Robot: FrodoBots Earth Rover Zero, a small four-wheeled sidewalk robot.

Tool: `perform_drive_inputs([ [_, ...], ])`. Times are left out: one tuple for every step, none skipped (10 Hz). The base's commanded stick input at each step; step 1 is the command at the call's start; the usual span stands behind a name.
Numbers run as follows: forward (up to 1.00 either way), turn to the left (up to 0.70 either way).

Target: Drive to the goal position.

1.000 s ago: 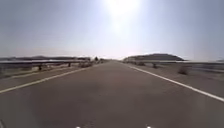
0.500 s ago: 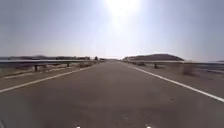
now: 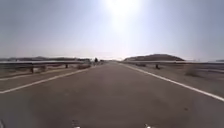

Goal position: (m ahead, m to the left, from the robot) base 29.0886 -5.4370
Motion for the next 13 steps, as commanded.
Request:
perform_drive_inputs([
  [0.70,0.00],
  [0.70,0.00],
  [0.70,0.00],
  [0.70,0.00],
  [0.70,0.00],
  [0.70,0.00],
  [0.70,0.00],
  [0.70,0.00],
  [0.70,0.00],
  [0.70,0.00],
  [0.70,0.00],
  [0.70,0.00],
  [0.70,0.00],
])
